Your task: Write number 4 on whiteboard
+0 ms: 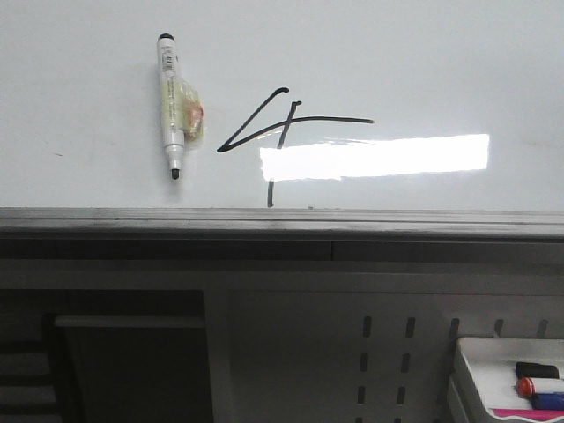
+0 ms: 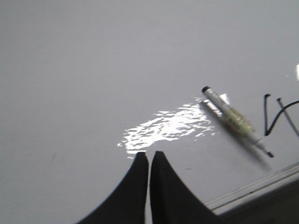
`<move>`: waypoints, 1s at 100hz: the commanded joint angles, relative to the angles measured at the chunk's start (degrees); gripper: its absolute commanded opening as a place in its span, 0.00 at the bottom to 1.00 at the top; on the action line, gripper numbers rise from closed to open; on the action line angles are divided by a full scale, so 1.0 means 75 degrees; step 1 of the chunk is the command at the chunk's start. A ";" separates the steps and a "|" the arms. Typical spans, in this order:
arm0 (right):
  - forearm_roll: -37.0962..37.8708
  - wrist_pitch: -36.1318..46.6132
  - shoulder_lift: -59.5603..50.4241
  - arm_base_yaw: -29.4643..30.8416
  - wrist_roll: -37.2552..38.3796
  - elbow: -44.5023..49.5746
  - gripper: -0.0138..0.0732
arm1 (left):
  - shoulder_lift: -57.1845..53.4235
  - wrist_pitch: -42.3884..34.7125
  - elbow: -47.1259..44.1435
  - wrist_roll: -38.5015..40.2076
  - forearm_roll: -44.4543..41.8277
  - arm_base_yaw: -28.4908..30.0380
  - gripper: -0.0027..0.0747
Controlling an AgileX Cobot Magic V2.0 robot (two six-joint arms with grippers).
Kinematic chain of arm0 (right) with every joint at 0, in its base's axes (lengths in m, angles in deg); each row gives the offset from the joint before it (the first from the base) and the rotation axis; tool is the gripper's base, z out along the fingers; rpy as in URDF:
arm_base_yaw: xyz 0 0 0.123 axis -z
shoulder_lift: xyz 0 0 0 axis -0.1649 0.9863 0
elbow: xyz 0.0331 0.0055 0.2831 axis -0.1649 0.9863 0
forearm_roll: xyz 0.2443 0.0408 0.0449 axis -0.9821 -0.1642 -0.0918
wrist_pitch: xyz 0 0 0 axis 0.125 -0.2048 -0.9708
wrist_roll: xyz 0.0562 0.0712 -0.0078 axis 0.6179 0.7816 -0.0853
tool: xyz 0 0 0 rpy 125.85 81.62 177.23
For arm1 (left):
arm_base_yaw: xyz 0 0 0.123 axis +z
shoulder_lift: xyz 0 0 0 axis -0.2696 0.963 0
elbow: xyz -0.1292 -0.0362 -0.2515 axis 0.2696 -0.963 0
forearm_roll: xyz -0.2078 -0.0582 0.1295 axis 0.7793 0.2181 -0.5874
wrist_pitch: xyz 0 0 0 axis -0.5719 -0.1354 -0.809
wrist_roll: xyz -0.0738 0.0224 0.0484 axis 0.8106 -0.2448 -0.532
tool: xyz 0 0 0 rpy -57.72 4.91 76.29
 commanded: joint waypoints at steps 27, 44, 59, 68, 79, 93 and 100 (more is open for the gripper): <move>0.0304 0.0353 0.0021 0.0008 -0.0009 -0.0159 0.11 | -0.0512 0.2128 -0.0550 0.5953 -0.3681 0.2338 0.01; 0.0304 0.0320 0.0021 0.0008 -0.0009 -0.0159 0.11 | -0.0512 0.2727 -0.0550 0.6358 -0.3983 0.2324 0.01; 0.0304 0.0320 0.0021 0.0008 -0.0009 -0.0159 0.11 | -0.0512 0.3118 -0.0550 0.6572 -0.3403 0.2324 0.01; 0.0304 0.0320 0.0021 0.0008 -0.0009 -0.0159 0.11 | -0.0512 0.3101 -0.0550 0.6572 -0.3417 0.2338 0.01; 0.0304 0.0320 0.0021 0.0008 -0.0009 -0.0159 0.11 | -0.0512 0.3116 -0.0550 0.6572 -0.3417 0.2338 0.01; 0.0304 0.0320 0.0021 0.0008 -0.0009 -0.0159 0.11 | -0.0512 0.3116 -0.0550 0.6572 -0.3417 0.2338 0.01; 0.0304 0.0320 0.0021 0.0008 -0.0009 -0.0159 0.11 | -0.0512 0.3116 -0.0550 0.6572 -0.3417 0.2338 0.01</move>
